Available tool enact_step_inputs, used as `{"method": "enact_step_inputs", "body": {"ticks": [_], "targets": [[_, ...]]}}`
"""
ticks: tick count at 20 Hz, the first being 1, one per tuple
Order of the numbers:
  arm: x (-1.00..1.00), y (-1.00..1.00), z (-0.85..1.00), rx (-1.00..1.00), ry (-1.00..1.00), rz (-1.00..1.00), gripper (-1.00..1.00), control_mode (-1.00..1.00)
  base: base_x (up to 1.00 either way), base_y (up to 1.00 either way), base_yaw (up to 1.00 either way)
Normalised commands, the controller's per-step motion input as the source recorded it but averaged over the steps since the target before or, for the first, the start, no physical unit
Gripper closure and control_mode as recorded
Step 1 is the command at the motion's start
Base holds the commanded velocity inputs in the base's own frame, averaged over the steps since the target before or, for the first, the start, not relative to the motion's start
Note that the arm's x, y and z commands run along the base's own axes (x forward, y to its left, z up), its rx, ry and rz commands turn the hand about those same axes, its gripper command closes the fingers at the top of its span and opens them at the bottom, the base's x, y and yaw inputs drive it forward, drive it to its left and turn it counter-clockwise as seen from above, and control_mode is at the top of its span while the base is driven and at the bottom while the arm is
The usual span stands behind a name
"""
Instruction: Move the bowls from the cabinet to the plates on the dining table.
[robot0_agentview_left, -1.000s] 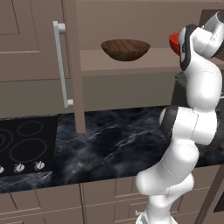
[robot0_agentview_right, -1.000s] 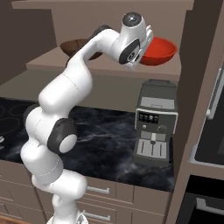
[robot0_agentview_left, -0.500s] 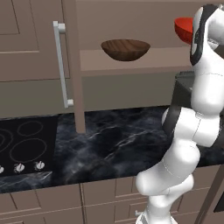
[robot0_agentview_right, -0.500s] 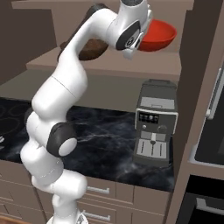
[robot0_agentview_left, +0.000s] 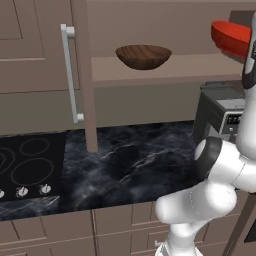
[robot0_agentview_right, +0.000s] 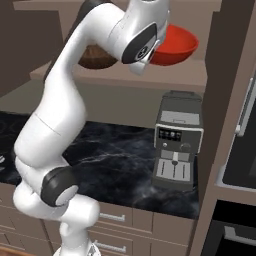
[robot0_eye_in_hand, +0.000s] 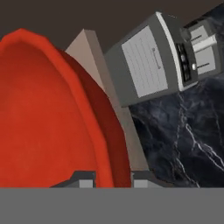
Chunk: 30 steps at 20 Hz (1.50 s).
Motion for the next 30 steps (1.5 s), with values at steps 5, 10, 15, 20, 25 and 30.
{"method": "enact_step_inputs", "body": {"ticks": [5,10,15,20,25,30], "targets": [[-1.00,0.73,-0.40,-0.05,0.00,0.00,1.00,-1.00,0.00,0.00,0.00],[-1.00,0.76,-0.52,-0.09,0.00,0.00,1.00,-1.00,0.00,0.00,0.00],[-1.00,0.70,-0.50,-0.12,-0.01,0.03,1.00,-1.00,0.00,0.00,0.00],[-1.00,0.39,0.00,-0.07,0.00,0.09,1.00,-1.00,0.00,0.00,0.00],[-0.86,-0.05,0.46,0.00,0.00,0.17,1.00,-1.00,0.00,0.00,0.00],[-0.73,-0.09,0.49,0.00,0.01,0.20,1.00,-1.00,0.00,0.00,0.00]]}}
